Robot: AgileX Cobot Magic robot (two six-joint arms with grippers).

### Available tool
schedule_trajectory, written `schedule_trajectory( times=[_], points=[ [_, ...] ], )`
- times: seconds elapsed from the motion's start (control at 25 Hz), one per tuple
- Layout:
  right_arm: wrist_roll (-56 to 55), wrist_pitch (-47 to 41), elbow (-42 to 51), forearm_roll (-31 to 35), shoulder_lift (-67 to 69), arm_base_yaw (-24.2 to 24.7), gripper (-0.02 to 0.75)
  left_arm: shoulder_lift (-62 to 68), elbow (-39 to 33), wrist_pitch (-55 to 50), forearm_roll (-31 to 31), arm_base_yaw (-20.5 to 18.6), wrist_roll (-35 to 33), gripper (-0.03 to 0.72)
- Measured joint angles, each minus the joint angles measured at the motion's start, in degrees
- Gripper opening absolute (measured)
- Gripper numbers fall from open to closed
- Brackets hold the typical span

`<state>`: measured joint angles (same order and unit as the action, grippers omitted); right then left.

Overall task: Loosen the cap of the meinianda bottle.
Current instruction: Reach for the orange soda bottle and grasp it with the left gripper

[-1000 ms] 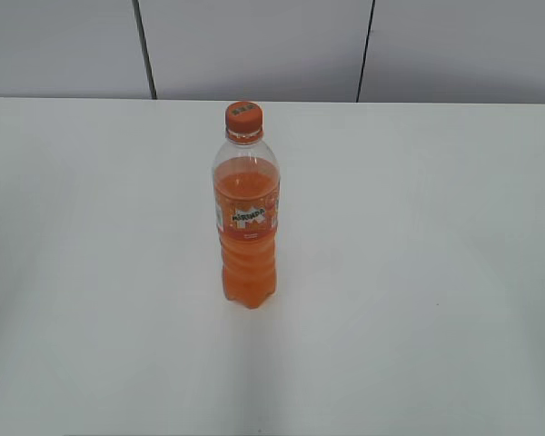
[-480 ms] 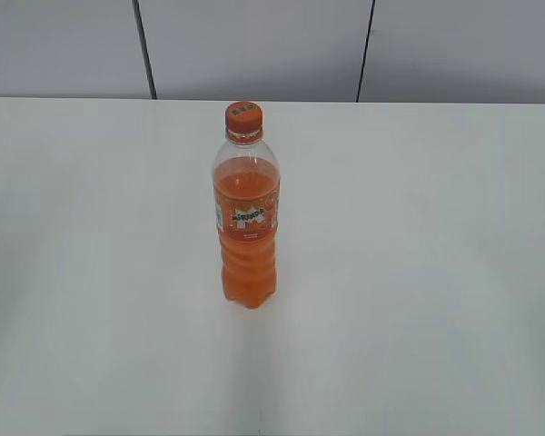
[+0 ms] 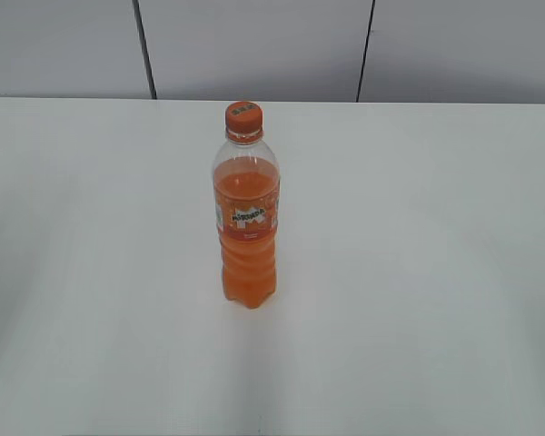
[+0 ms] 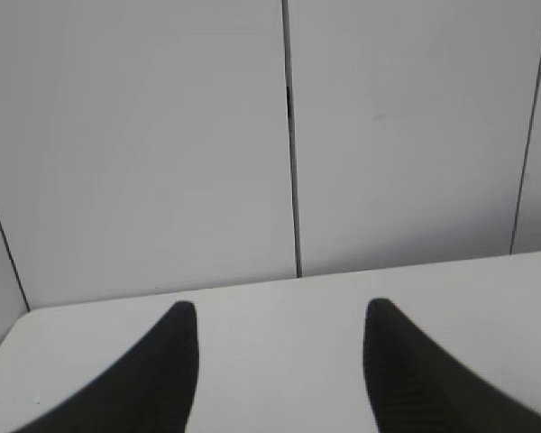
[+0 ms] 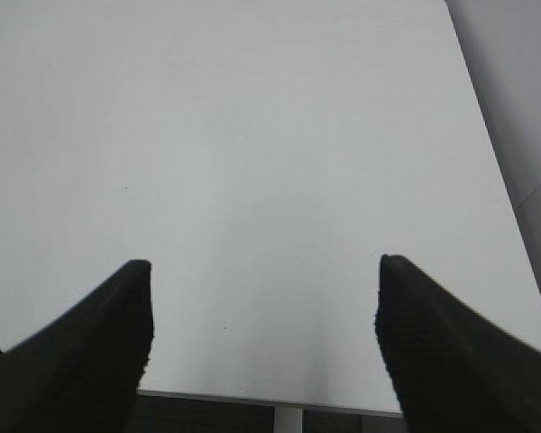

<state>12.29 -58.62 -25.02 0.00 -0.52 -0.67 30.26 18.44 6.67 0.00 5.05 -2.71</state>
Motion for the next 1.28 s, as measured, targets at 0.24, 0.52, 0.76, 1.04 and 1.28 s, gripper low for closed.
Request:
schedule_trajectory(
  times=[0.24,0.52,0.76,1.04,1.28],
  points=[
    [0.00,0.00,0.00,0.00,0.00,0.00,0.578,6.78,0.00,2.04,-0.70,0.00,0.00,0.374],
    [0.00,0.00,0.00,0.00,0.00,0.00,0.578,17.08,0.00,4.94,-0.66,0.00,0.00,0.374],
    [0.00,0.00,0.00,0.00,0.00,0.00,0.578,22.94,-0.01,10.84,-0.32,0.00,0.00,0.374],
    [0.00,0.00,0.00,0.00,0.00,0.00,0.578,30.60,-0.01,15.56,11.14,0.00,0.84,0.373],
    [0.05,0.00,0.00,0.00,0.00,0.00,0.578,39.03,-0.01,26.17,28.14,0.00,15.77,0.373]
  ],
)
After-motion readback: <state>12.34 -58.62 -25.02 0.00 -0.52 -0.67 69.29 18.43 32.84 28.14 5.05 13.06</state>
